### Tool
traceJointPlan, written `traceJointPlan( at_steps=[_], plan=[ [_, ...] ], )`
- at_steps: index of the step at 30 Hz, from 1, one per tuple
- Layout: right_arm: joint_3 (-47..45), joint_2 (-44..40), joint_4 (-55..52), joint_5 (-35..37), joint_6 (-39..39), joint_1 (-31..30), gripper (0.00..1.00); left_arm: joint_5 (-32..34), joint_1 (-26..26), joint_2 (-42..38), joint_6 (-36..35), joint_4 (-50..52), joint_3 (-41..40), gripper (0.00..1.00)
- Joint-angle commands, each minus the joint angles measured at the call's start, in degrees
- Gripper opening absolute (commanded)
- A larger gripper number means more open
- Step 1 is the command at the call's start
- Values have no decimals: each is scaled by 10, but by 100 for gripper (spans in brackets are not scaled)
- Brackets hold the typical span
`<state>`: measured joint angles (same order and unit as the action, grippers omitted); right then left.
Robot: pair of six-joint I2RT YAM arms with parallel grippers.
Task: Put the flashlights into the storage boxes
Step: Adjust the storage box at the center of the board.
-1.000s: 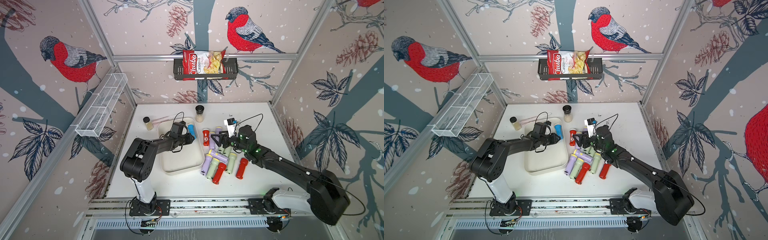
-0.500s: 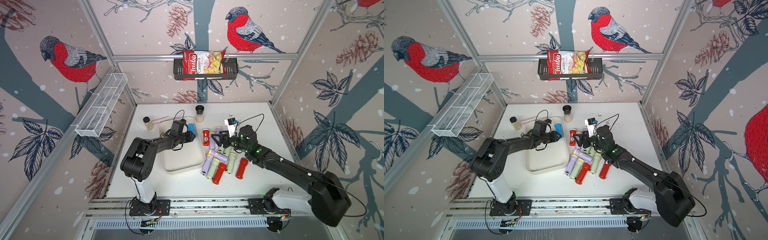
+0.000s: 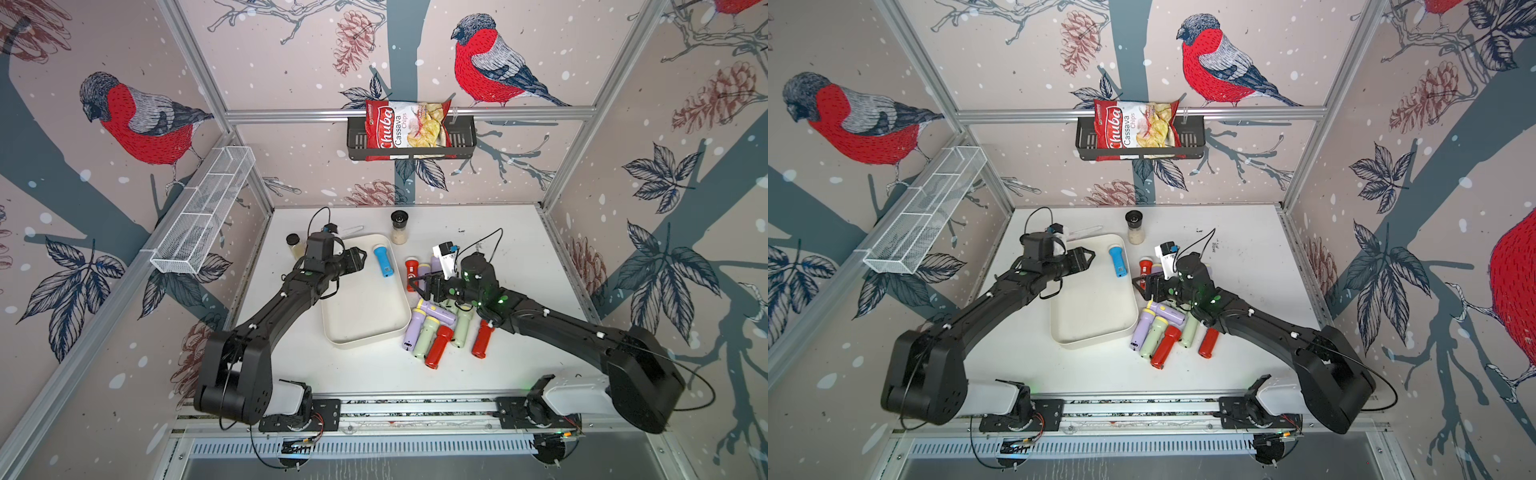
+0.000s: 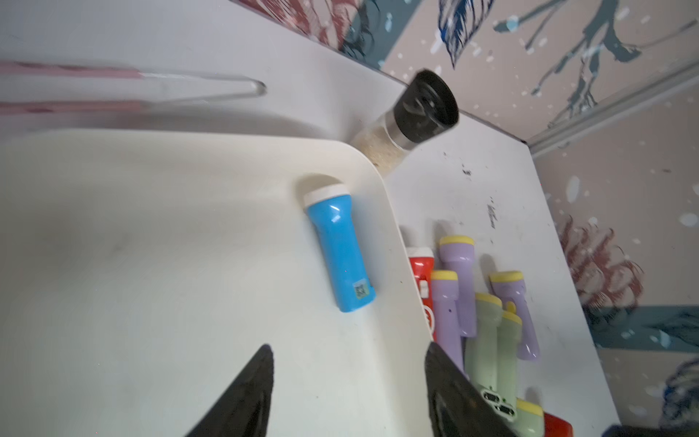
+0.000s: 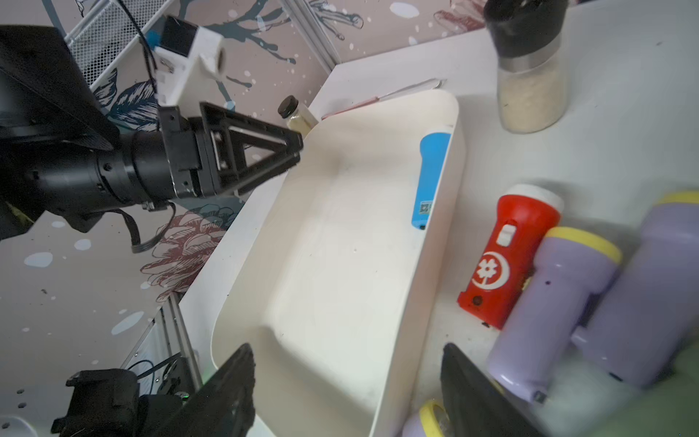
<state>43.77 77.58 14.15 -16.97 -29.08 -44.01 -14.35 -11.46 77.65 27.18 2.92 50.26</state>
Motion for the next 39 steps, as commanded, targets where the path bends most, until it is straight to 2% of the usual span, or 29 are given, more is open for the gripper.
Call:
traceJointPlan(
  at_steps=[1, 5, 8, 15, 21, 28, 39],
  plan=[
    [11, 21, -12, -5, -47, -19, 77, 48, 22, -25, -19, 60, -6, 66],
    [18, 48, -11, -6, -75, -43, 77, 69, 65, -46, -14, 80, -18, 66],
    [22, 68, -12, 1, -94, -53, 77, 98, 80, -51, 6, 75, -29, 67],
    [36, 101, -40, 6, -120, -60, 77, 128, 81, -22, 12, 53, -40, 67],
    [34, 109, -24, -9, -140, -64, 77, 120, 81, 15, 4, 55, -24, 68],
    [44, 127, -29, -18, -145, -70, 76, 169, 81, 39, -5, 56, -21, 68],
    [76, 150, -54, -39, -143, -96, 69, 124, 81, 95, -25, 24, -6, 67]
  ],
)
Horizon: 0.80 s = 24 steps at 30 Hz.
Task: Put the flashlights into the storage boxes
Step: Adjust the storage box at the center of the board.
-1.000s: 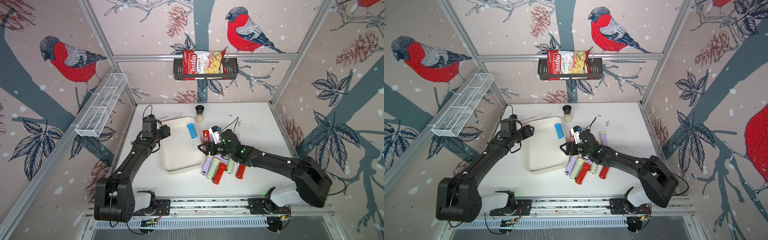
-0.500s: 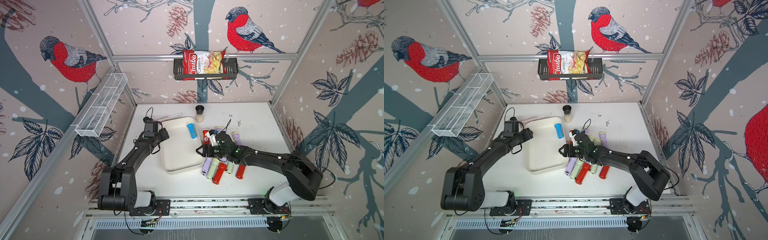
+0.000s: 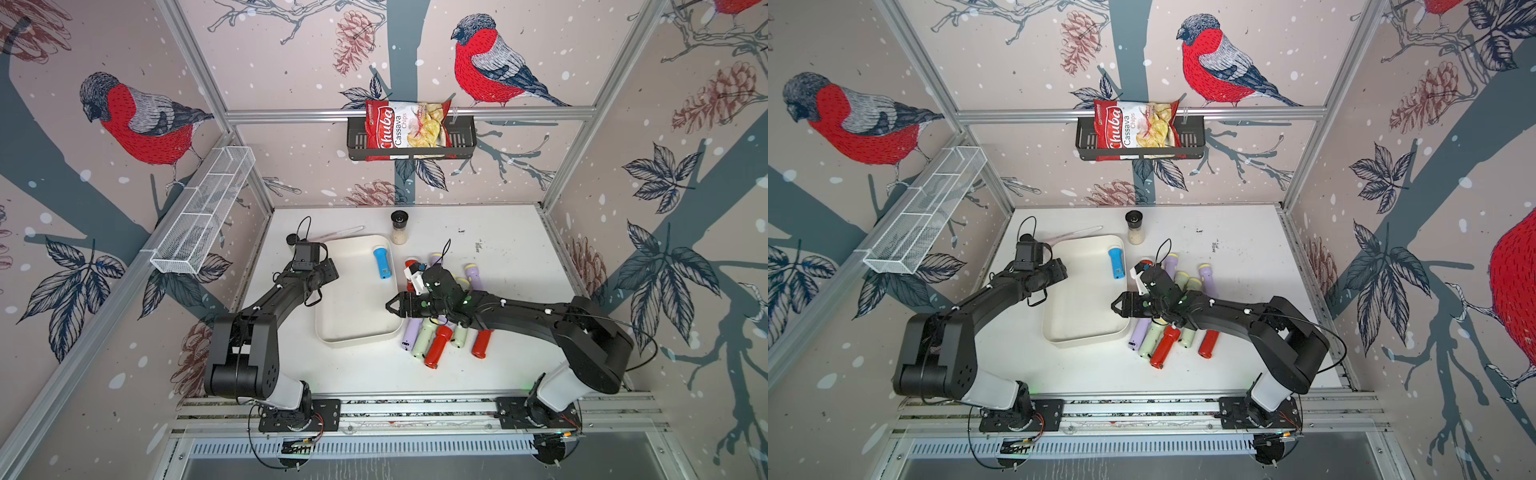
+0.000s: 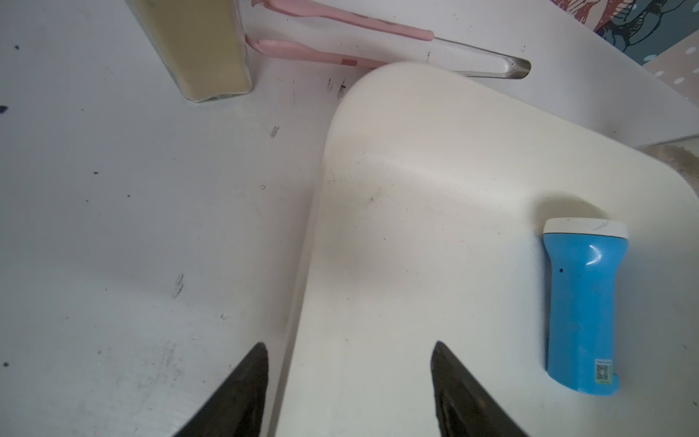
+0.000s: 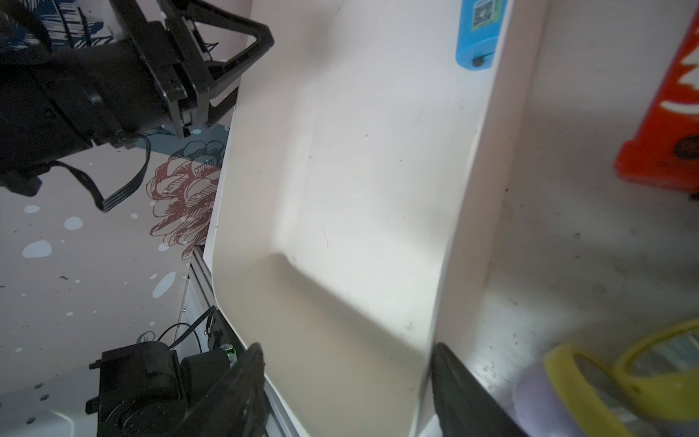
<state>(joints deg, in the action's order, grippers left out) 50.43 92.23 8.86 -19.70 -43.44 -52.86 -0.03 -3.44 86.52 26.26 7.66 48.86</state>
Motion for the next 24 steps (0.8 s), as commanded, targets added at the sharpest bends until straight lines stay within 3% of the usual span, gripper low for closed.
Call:
traceJointPlan(
  at_steps=[1, 12, 20, 24],
  plan=[
    [13, 6, -4, -12, 0, -11, 68, -30, 1, 9, -22, -28, 10, 67],
    [18, 9, -41, 4, 1, -33, 68, -64, -25, 22, -23, -44, 16, 65],
    [-12, -78, -65, 61, 18, -1, 74, -8, -29, -25, -25, -8, 17, 65],
    [-28, -139, -104, 82, 45, 45, 74, 71, -56, -77, -38, 23, 20, 65]
  ],
)
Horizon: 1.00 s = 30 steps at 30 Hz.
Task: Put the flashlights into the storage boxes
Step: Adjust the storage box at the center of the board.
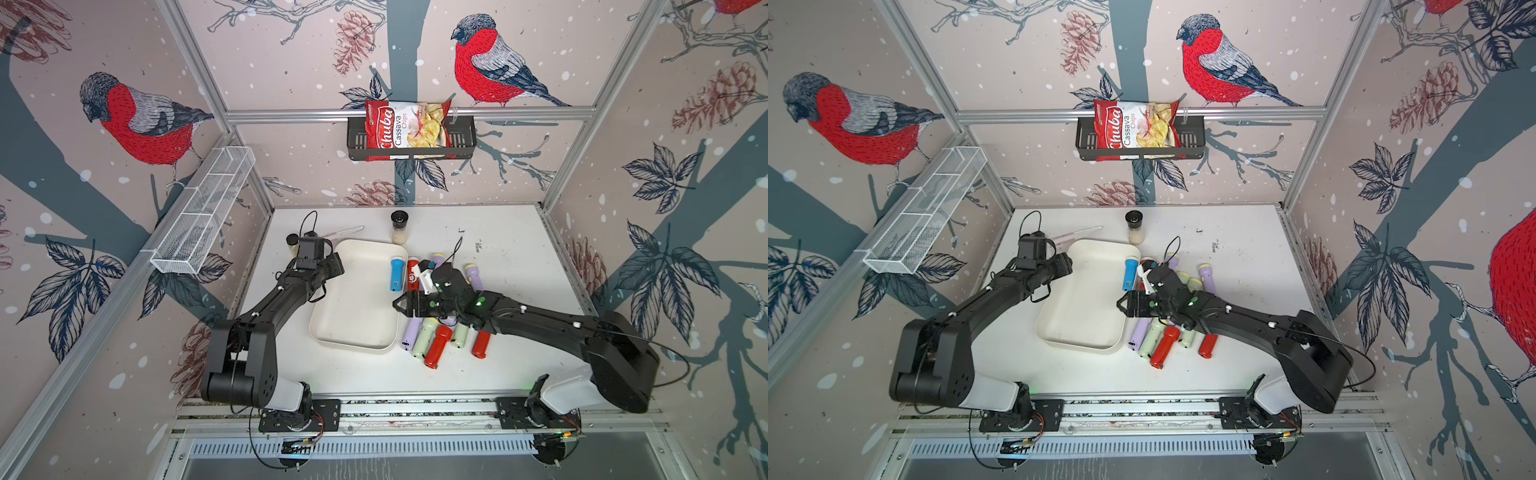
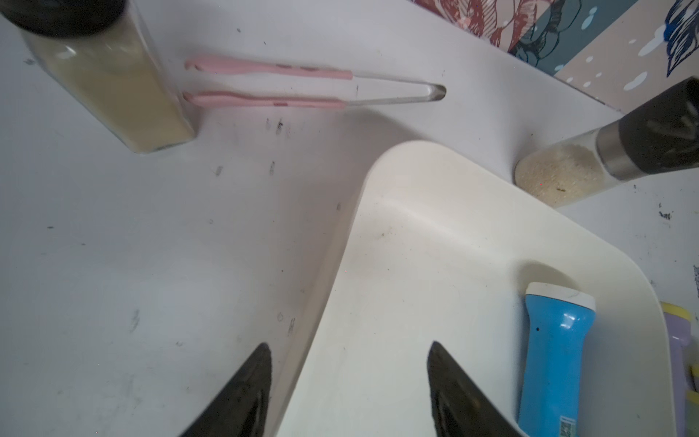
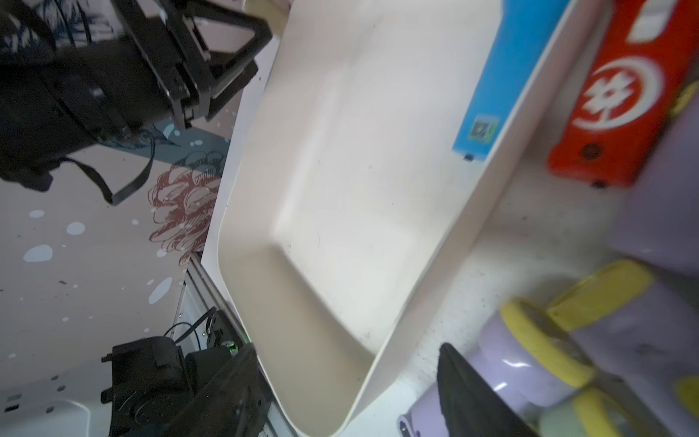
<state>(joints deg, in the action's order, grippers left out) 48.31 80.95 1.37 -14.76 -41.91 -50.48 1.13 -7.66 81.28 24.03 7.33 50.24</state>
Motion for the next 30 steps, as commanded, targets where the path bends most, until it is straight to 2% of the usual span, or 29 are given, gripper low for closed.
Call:
traceJointPlan(
  at_steps=[1, 4, 7, 11, 14, 21, 26, 30],
  plan=[
    [-9, -41, -47, 33, 42, 42, 74, 73, -23, -38, -19, 33, 6, 65],
    [-15, -72, -114, 40, 84, 112, 74, 73, -51, -75, -26, 37, -2, 64],
    [-13, -88, -180, 39, 135, 194, 74, 58, -100, -107, -42, 16, -18, 63],
    [-9, -82, -242, 19, 198, 300, 75, 11, -150, -130, -39, -33, -54, 62],
    [-2, -63, -278, 17, 225, 354, 75, -5, -170, -135, -40, -62, -69, 61],
    [26, -19, -310, 59, 260, 375, 74, -90, -185, -128, -19, -59, -87, 61],
    [40, 1, -307, 61, 262, 373, 74, -203, -196, -153, 8, -77, -138, 61],
    [43, 4, -298, 54, 259, 369, 74, -229, -219, -168, 25, -65, -166, 61]
  ],
)
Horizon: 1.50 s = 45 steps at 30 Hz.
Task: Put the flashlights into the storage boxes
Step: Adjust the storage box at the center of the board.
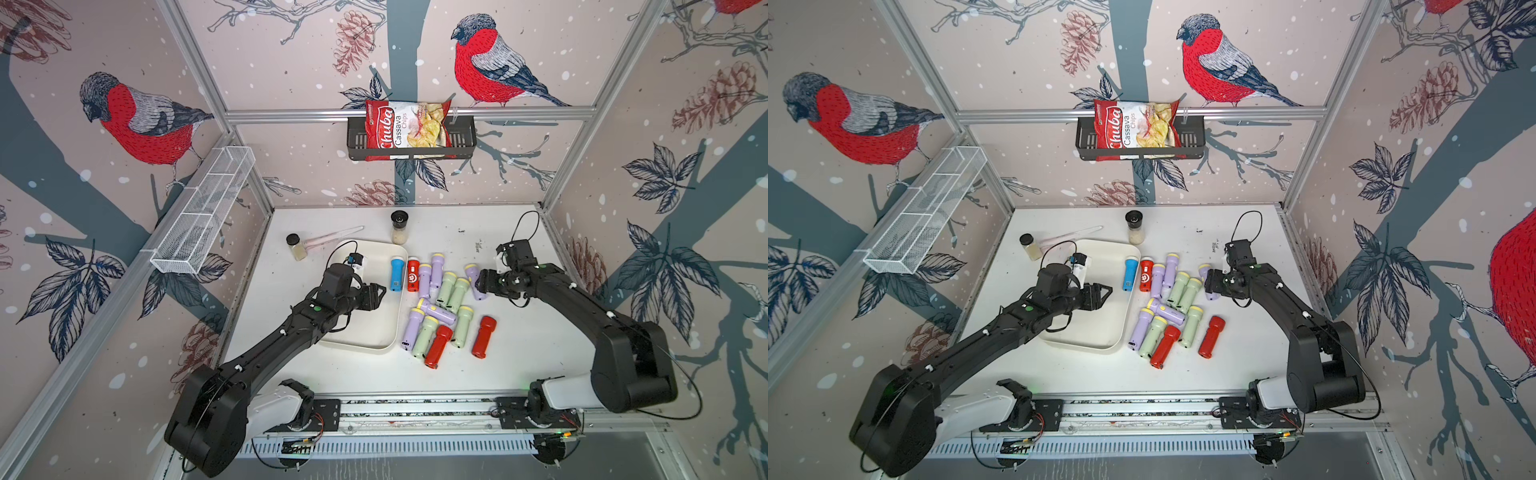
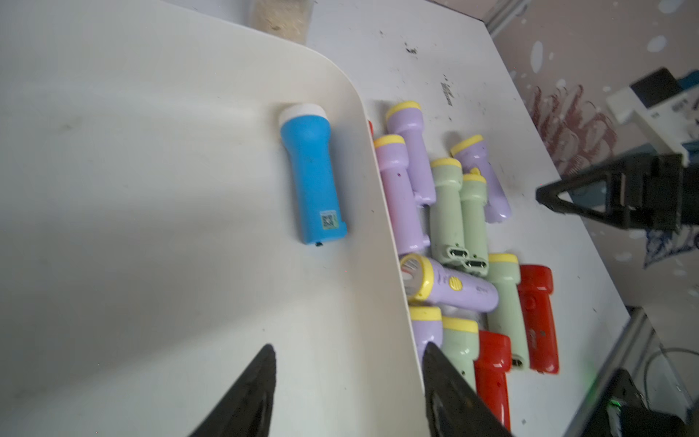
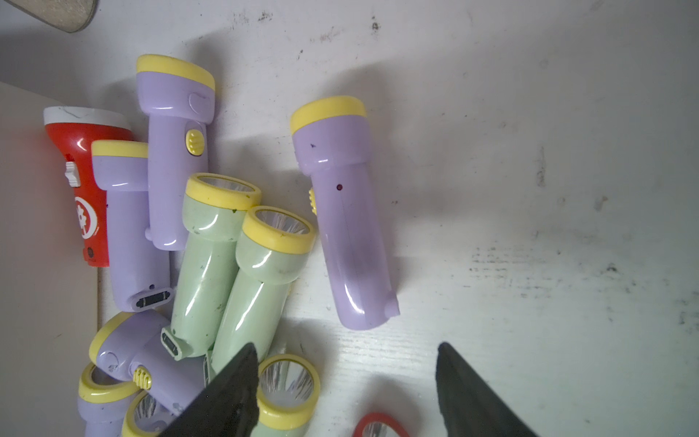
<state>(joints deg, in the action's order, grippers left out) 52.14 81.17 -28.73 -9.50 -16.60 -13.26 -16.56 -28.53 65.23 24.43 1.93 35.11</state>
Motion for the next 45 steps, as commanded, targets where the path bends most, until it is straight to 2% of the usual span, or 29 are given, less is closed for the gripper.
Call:
traceJointPlan(
  at_steps=[1, 5, 14, 25, 33, 35, 40, 43, 45],
  plan=[
    [5, 3, 5, -1, 4, -4, 75, -62, -16, -11, 27, -21, -26, 61],
    [4, -2, 12, 2, 0, -12, 75, -87, -35, -1, 42, -51, -47, 61],
    [-2, -9, 26, -6, -1, -17, 75, -100, -88, 42, 41, -65, -43, 61],
    [-9, -29, 33, 1, -2, -21, 74, -103, -126, 100, 25, -77, -10, 61],
    [-11, -30, 32, 4, -1, -21, 74, -102, -136, 122, 27, -97, 9, 61],
    [-10, -30, 30, 2, 2, -21, 74, -67, -136, 116, 25, -78, 16, 61],
    [-7, -29, 23, 28, 6, -26, 74, 75, -133, 78, 35, -1, 44, 62],
    [-2, -20, 20, 48, 10, -28, 73, 146, -126, 51, 47, 0, 47, 63],
    [2, -12, 24, 44, 11, -28, 72, 169, -119, 34, 45, -19, 41, 64]
  ],
)
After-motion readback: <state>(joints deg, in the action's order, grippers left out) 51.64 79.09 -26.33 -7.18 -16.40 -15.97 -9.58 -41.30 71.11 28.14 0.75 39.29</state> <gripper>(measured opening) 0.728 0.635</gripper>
